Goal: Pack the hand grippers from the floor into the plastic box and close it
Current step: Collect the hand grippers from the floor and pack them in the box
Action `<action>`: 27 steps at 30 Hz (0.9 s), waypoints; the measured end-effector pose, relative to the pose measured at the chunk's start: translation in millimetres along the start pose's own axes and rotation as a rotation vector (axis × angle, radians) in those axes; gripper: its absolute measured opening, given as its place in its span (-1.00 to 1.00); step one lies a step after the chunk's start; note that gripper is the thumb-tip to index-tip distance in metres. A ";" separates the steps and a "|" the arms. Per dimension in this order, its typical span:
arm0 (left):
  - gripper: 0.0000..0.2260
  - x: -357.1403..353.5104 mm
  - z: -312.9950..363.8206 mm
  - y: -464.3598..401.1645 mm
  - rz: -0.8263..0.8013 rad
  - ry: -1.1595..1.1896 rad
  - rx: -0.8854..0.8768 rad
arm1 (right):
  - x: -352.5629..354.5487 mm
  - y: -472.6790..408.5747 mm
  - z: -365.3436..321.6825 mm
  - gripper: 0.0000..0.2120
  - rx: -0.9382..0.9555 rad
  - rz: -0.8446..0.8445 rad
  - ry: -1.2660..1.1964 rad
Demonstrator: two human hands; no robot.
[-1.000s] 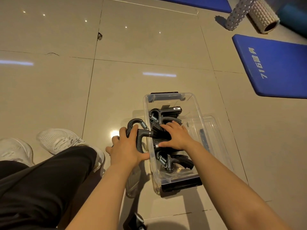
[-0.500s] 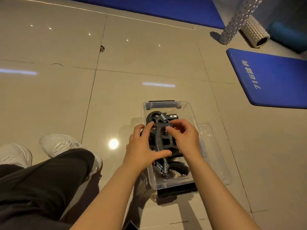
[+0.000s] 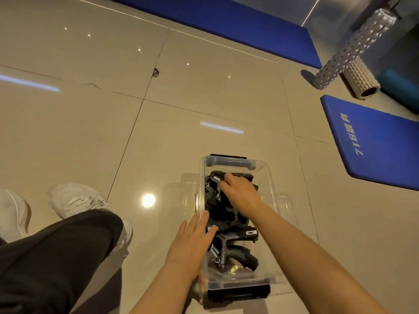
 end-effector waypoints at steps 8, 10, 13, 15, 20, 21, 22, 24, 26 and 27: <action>0.06 2.2 -7.2 -2.5 -0.024 -0.010 0.044 | -58.7 33.1 26.0 -0.65 -0.412 -0.062 -0.365; 0.08 3.4 -7.1 -5.1 -0.030 -0.026 0.061 | -56.7 43.1 47.5 -0.60 -0.482 -0.079 -0.308; 0.10 4.1 -5.6 -8.0 -0.017 -0.123 0.073 | -63.5 50.6 66.2 -0.64 -0.545 -0.259 -0.195; 0.08 3.3 -5.2 -8.9 -0.009 -0.172 0.075 | -69.5 49.5 64.4 -0.73 -0.563 -0.351 -0.192; 0.09 1.2 -7.8 -9.4 -0.018 -0.204 0.069 | -72.2 50.9 52.9 -0.74 -0.594 -0.219 -0.231; 0.10 1.3 -8.3 -9.1 -0.020 -0.209 0.069 | -72.2 53.6 52.2 -0.74 -0.593 -0.182 -0.243; 0.11 1.2 -8.6 -8.9 -0.026 -0.212 0.069 | -72.4 56.2 52.0 -0.74 -0.591 -0.151 -0.257; 0.13 1.1 -8.4 -8.1 -0.034 -0.221 0.068 | -73.1 59.8 51.6 -0.72 -0.584 -0.113 -0.286; 0.13 1.0 -8.9 -7.9 -0.031 -0.227 0.077 | -73.7 61.4 50.1 -0.68 -0.588 -0.094 -0.323; 0.13 0.6 -9.1 -8.2 -0.029 -0.229 0.082 | -73.3 60.9 50.0 -0.65 -0.600 -0.093 -0.350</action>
Point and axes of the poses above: each hand's wrist, its own y-axis away from the middle knuckle, its own x-axis out of the back of the hand, z = x × y, the point moved 7 cm from there along -y, towards the middle knuckle, and after that the axes turned 2 degrees about z, right-handed, at the moved point
